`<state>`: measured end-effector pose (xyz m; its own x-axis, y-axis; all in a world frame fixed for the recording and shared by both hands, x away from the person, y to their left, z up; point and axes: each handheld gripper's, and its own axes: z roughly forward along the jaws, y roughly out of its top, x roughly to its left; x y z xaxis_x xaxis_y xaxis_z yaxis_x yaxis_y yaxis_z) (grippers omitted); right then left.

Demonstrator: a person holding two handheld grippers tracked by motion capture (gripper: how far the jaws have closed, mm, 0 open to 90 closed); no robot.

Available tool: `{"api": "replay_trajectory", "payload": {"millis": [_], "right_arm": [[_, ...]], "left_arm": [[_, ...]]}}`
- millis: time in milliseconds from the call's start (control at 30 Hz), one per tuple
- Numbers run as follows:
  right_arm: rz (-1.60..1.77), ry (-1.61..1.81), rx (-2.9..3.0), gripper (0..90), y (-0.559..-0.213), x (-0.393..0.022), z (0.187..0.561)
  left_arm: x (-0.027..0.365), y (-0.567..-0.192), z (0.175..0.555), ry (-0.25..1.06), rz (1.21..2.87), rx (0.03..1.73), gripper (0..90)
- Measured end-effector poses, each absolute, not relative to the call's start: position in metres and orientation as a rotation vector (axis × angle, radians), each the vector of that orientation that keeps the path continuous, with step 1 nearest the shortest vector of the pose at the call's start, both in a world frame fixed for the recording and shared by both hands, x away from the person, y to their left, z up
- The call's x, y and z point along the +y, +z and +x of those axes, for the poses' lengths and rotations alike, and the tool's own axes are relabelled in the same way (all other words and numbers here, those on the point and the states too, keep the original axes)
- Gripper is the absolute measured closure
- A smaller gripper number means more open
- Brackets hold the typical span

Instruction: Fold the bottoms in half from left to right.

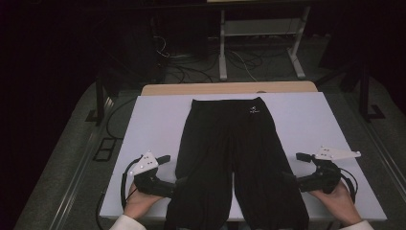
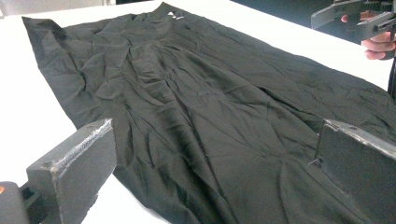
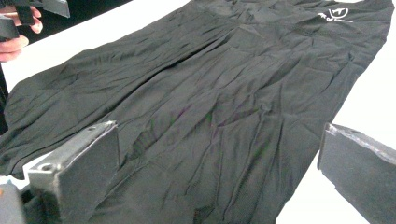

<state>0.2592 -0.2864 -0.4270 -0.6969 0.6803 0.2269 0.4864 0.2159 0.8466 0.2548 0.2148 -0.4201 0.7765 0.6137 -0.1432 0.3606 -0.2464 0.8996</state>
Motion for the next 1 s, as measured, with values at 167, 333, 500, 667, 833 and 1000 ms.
{"api": "replay_trajectory", "payload": {"millis": [167,333,500,667,833,1000], "right_arm": [[1.115,1.475,2.289,0.0,-0.427,-0.286,0.259],[1.113,1.471,2.29,0.0,-0.427,-0.285,0.258],[1.116,1.464,2.294,0.0,-0.427,-0.285,0.258],[1.116,1.457,2.294,0.0,-0.425,-0.284,0.257],[1.109,1.449,2.29,0.0,-0.421,-0.282,0.257],[1.095,1.445,2.285,0.0,-0.411,-0.278,0.26]], "left_arm": [[0.215,-0.42,0.255,0.291,1.865,0.747,0.0],[0.215,-0.42,0.254,0.292,1.866,0.747,0.0],[0.215,-0.42,0.254,0.29,1.867,0.743,0.0],[0.215,-0.42,0.254,0.293,1.871,0.745,0.0],[0.214,-0.42,0.253,0.292,1.872,0.748,0.0],[0.215,-0.42,0.253,0.297,1.868,0.752,0.0]]}}
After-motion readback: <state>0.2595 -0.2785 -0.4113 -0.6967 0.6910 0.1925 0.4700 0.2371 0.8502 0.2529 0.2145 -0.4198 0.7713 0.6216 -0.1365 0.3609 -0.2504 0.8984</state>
